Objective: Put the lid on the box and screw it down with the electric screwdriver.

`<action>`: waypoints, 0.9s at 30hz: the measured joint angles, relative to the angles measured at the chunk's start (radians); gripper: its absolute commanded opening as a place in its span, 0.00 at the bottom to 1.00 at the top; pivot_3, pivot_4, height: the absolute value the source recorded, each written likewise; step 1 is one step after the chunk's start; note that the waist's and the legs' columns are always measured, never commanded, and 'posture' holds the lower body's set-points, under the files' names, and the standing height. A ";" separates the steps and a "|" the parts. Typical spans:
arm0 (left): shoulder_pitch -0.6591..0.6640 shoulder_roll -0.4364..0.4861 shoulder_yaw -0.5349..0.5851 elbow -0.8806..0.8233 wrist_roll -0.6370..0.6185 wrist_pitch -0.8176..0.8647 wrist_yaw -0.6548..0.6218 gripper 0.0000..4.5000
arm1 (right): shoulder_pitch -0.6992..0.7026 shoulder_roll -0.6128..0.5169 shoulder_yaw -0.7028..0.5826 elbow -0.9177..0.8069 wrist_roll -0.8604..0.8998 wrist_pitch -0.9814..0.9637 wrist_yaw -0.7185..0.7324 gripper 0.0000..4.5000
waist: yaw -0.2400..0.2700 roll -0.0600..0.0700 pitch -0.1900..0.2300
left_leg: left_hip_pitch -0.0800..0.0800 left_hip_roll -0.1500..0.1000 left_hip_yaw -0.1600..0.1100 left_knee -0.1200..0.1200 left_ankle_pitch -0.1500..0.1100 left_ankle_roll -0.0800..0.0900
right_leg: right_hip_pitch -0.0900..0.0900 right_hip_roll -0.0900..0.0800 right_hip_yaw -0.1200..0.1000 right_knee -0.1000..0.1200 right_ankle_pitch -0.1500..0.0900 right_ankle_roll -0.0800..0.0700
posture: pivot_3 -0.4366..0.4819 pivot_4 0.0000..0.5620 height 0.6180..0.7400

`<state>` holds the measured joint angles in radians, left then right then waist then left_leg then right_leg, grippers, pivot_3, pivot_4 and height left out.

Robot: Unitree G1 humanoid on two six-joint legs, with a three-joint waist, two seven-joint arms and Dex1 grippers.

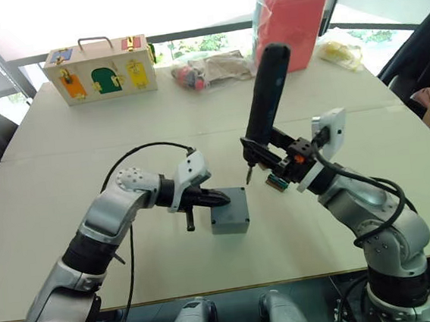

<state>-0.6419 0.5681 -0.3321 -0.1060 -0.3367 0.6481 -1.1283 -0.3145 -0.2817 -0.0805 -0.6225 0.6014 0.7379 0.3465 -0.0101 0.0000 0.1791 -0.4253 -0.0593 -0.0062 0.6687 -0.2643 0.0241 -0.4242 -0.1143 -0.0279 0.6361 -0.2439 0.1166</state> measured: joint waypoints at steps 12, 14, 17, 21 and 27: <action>0.000 -0.007 0.000 0.001 0.001 0.002 0.010 0.00 | 0.055 -0.013 0.044 0.018 -0.058 -0.096 0.003 0.41 | 0.000 0.000 0.000 | 0.000 0.000 0.000 0.000 0.000 0.000 | 0.000 0.000 0.000 0.000 0.000 0.000 | 0.48 0.27 1.00; 0.000 -0.008 0.000 0.001 0.001 0.001 0.011 0.00 | 0.059 -0.014 0.046 0.031 -0.077 -0.120 0.006 0.41 | 0.000 0.000 0.000 | 0.000 0.000 0.000 0.000 0.000 0.000 | 0.000 0.000 0.000 0.000 0.000 0.000 | 0.48 0.27 1.00; 0.000 -0.009 0.000 0.001 0.001 0.002 0.012 0.00 | 0.068 -0.012 0.054 0.076 -0.095 -0.135 0.004 0.41 | 0.000 -0.001 -0.001 | 0.000 0.000 0.000 0.000 0.000 0.000 | 0.000 0.000 0.000 0.000 0.000 0.000 | 0.48 0.27 1.00; 0.000 -0.011 0.000 0.001 0.001 0.002 0.015 0.00 | 0.071 0.000 0.065 0.100 -0.107 -0.144 0.003 0.41 | 0.000 -0.001 -0.001 | 0.000 0.000 0.000 0.000 0.000 -0.001 | 0.000 0.000 0.000 0.000 0.000 0.000 | 0.48 0.27 1.00; 0.000 -0.010 0.000 0.001 0.001 0.003 0.016 0.00 | 0.069 0.020 0.074 0.100 -0.116 -0.158 -0.004 0.41 | -0.001 -0.001 -0.001 | 0.000 0.000 0.000 0.000 0.001 -0.001 | 0.000 0.000 0.000 0.000 0.000 0.000 | 0.48 0.27 1.00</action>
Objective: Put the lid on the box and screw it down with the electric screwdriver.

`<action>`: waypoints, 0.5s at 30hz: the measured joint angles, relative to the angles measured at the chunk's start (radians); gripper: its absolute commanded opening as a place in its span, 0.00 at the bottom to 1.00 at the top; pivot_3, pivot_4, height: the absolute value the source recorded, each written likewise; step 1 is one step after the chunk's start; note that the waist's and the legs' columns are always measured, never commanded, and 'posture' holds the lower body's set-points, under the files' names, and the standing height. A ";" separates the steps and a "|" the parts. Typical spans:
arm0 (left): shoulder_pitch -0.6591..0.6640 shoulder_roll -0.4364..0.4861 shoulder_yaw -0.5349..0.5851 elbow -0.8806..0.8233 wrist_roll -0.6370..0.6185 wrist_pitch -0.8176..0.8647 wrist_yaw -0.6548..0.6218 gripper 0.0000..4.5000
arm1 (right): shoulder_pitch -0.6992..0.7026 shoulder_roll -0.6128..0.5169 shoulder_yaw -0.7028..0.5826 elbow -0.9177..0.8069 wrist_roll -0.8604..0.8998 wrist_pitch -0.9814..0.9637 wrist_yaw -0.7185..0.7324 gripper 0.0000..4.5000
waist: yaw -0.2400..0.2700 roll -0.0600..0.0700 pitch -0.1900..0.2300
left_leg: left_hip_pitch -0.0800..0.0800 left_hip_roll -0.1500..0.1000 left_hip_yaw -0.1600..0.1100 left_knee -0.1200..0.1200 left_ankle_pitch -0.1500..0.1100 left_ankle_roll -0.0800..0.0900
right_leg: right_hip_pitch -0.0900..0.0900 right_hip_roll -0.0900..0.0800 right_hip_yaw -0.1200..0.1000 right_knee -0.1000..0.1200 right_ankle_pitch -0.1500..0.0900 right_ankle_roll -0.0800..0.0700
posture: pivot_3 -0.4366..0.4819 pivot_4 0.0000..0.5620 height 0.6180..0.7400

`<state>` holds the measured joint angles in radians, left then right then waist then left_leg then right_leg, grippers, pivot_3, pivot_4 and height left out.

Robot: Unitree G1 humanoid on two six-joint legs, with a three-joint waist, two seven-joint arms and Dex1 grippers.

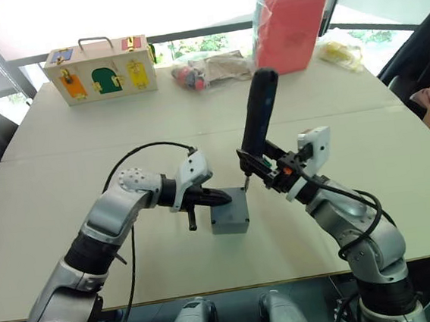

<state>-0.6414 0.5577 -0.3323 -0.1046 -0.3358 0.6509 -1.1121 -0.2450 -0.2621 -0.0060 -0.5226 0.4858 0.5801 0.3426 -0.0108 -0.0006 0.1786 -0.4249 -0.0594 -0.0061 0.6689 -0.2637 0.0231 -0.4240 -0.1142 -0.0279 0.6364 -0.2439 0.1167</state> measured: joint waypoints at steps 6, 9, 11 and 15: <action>0.004 0.002 0.000 -0.007 0.000 0.001 0.003 0.00 | -0.060 -0.005 -0.023 -0.021 0.014 0.012 -0.022 0.41 | 0.000 0.000 0.000 | 0.000 0.000 0.000 0.000 0.000 0.000 | 0.000 0.000 0.000 0.000 0.000 0.000 | 0.48 0.27 1.00; 0.005 0.002 0.000 -0.007 0.000 0.001 0.003 0.00 | -0.078 -0.004 -0.040 -0.060 0.052 0.035 -0.029 0.41 | 0.000 0.000 0.000 | 0.000 0.000 0.000 0.000 0.000 0.000 | 0.000 0.000 0.000 0.000 0.000 0.000 | 0.48 0.27 1.00; 0.005 0.002 0.000 -0.007 0.000 0.000 0.004 0.00 | -0.077 -0.004 -0.038 -0.076 0.070 0.050 -0.032 0.41 | 0.000 0.000 0.000 | 0.000 0.000 0.000 0.000 0.000 0.000 | 0.000 0.000 0.000 0.000 0.000 0.000 | 0.48 0.27 1.00; 0.005 0.002 0.000 -0.006 0.000 -0.001 0.004 0.00 | -0.054 -0.004 -0.019 -0.077 0.069 0.054 -0.033 0.41 | 0.000 0.000 0.000 | 0.000 0.000 0.000 0.000 0.000 0.000 | 0.000 0.000 0.000 0.000 0.000 0.000 | 0.48 0.27 1.00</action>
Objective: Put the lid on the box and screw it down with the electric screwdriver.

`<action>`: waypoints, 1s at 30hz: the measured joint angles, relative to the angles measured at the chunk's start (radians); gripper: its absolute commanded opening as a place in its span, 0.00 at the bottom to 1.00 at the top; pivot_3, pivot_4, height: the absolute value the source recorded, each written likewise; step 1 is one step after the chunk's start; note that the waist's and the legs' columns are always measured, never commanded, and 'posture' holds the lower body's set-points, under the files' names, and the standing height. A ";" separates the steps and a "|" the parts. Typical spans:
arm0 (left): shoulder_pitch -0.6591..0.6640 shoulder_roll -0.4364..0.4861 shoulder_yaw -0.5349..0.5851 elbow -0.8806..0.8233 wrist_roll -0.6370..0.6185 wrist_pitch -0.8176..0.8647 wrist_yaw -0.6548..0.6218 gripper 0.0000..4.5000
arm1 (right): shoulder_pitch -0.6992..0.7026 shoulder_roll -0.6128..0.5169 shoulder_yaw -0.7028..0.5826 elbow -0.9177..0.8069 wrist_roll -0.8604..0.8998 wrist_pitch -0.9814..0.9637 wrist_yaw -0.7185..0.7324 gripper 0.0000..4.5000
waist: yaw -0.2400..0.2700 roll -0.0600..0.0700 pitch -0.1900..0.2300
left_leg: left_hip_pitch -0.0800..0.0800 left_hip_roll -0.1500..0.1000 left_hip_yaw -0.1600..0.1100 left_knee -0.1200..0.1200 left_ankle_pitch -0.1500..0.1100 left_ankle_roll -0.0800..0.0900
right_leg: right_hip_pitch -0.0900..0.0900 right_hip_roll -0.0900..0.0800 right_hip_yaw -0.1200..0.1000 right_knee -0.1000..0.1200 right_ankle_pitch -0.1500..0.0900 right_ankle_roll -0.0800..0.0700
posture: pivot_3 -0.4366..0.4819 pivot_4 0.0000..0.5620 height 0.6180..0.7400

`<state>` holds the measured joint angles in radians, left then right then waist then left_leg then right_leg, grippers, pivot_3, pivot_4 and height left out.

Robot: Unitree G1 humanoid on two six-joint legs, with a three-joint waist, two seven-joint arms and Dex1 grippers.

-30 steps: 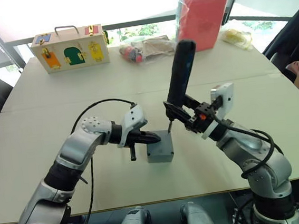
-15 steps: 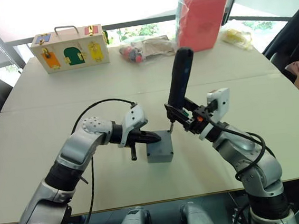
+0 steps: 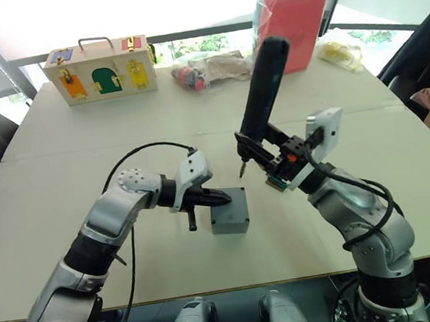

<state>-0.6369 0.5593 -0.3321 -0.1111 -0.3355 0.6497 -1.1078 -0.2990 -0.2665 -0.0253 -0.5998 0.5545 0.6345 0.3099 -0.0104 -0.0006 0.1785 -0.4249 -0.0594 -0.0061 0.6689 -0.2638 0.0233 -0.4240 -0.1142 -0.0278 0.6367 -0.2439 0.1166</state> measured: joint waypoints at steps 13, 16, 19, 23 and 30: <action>0.000 0.002 0.000 0.002 0.000 0.000 -0.001 0.00 | 0.055 -0.008 0.026 0.017 -0.050 -0.043 0.021 0.41 | 0.000 0.000 0.000 | 0.000 0.000 0.000 0.000 0.000 0.000 | 0.000 0.000 0.000 0.000 0.000 0.000 | 0.48 0.27 1.00; 0.000 0.002 0.000 0.001 0.000 0.000 -0.001 0.00 | 0.061 -0.009 0.031 0.017 -0.061 -0.057 0.028 0.41 | 0.000 0.000 0.000 | 0.000 0.000 0.000 0.000 0.000 0.000 | 0.000 0.000 0.000 0.000 0.000 0.000 | 0.48 0.27 1.00; 0.000 0.003 0.000 0.000 0.000 0.001 -0.001 0.00 | 0.066 -0.025 0.043 0.017 -0.079 -0.079 0.044 0.41 | 0.000 0.000 0.000 | 0.000 0.000 0.000 0.000 0.000 0.000 | 0.000 0.000 0.000 0.000 0.000 0.000 | 0.48 0.27 1.00; 0.000 0.004 0.000 0.000 0.000 0.004 -0.001 0.00 | 0.073 -0.038 0.060 0.017 -0.100 -0.098 0.057 0.41 | 0.000 -0.001 -0.001 | 0.001 0.000 0.000 0.000 0.000 0.000 | 0.001 0.000 0.000 0.000 0.000 0.000 | 0.48 0.27 1.00; 0.009 0.007 -0.002 0.000 0.008 0.013 -0.001 0.00 | 0.102 -0.037 0.066 0.018 -0.103 -0.103 0.057 0.41 | 0.000 -0.002 -0.002 | 0.017 0.001 0.000 -0.002 -0.004 0.007 | 0.017 0.001 0.000 -0.005 -0.001 0.000 | 0.48 0.27 1.00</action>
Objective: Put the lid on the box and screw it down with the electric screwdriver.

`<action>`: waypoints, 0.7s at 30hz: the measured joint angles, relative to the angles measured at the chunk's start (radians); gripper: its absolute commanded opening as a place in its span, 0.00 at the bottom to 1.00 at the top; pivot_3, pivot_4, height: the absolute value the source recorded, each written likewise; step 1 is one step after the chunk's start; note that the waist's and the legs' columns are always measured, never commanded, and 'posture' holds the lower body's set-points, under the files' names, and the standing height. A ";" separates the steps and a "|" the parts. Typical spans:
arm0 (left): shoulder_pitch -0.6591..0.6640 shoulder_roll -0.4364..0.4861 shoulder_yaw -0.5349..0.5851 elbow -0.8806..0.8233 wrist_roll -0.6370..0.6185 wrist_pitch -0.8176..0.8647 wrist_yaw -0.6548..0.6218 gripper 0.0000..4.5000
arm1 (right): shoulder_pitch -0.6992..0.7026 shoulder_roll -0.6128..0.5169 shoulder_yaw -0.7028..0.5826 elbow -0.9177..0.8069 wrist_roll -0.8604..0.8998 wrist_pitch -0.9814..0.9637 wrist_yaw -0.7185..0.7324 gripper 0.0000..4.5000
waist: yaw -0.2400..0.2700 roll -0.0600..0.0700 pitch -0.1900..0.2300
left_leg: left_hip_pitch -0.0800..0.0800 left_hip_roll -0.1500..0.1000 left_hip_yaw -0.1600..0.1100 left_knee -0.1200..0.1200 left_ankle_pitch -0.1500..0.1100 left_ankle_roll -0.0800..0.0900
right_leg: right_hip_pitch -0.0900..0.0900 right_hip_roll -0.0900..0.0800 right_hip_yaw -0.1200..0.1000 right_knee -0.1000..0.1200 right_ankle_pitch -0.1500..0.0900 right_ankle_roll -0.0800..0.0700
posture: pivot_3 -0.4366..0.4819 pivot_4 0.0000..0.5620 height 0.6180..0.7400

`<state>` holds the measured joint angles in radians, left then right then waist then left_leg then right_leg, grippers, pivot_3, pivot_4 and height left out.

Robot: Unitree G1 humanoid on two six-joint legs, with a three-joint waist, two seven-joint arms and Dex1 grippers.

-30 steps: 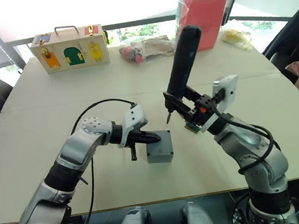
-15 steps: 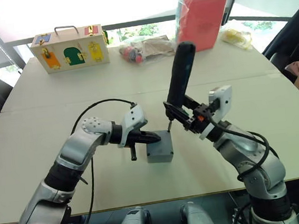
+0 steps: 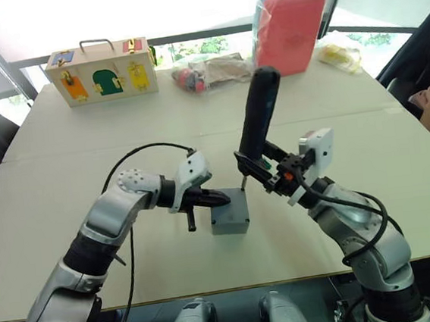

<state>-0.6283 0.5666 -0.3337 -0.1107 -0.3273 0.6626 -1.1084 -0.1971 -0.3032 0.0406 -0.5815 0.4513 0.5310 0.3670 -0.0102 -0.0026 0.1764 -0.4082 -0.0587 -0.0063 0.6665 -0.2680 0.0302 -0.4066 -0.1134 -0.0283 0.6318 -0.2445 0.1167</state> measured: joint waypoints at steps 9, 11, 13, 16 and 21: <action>0.017 0.000 0.000 -0.011 0.003 0.004 0.009 0.00 | 0.038 0.000 0.005 0.017 -0.009 -0.054 0.007 0.41 | 0.001 -0.002 -0.010 | 0.001 0.000 0.000 0.000 0.000 0.000 | 0.002 0.000 0.000 -0.001 0.000 0.000 | 0.48 0.27 1.00; 0.018 0.000 -0.001 -0.011 0.004 0.006 0.009 0.00 | 0.046 -0.001 0.007 0.017 -0.014 -0.061 0.011 0.41 | 0.001 -0.002 -0.012 | 0.001 0.000 0.000 0.000 0.000 0.000 | 0.002 0.000 0.000 -0.001 0.000 0.000 | 0.48 0.27 1.00; 0.018 0.000 -0.002 -0.011 0.005 0.007 0.009 0.00 | 0.053 -0.003 0.008 0.018 -0.017 -0.066 0.014 0.41 | 0.001 -0.003 -0.014 | 0.002 0.000 0.000 0.000 0.000 0.001 | 0.002 0.000 0.000 -0.001 0.000 0.000 | 0.48 0.27 1.00; 0.018 0.000 -0.004 -0.011 0.007 0.007 0.010 0.00 | 0.058 -0.009 0.012 0.017 -0.022 -0.066 0.015 0.41 | 0.001 -0.003 -0.016 | 0.002 0.000 0.000 0.000 -0.001 0.001 | 0.002 0.000 0.000 -0.001 0.000 0.000 | 0.48 0.27 1.00; 0.018 -0.002 -0.008 -0.011 0.014 0.005 0.009 0.00 | 0.060 -0.011 0.017 0.016 -0.034 -0.066 0.015 0.41 | 0.001 -0.003 -0.019 | 0.002 0.000 0.000 0.000 -0.001 0.001 | 0.003 0.000 0.000 -0.002 0.000 0.000 | 0.48 0.27 1.00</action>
<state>-0.6099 0.5645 -0.3418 -0.1213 -0.3131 0.6676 -1.0992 -0.1368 -0.3146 0.0571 -0.5657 0.4177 0.4649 0.3821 -0.0089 -0.0058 0.1573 -0.4064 -0.0586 -0.0067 0.6663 -0.2686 0.0309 -0.4039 -0.1134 -0.0281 0.6302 -0.2449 0.1168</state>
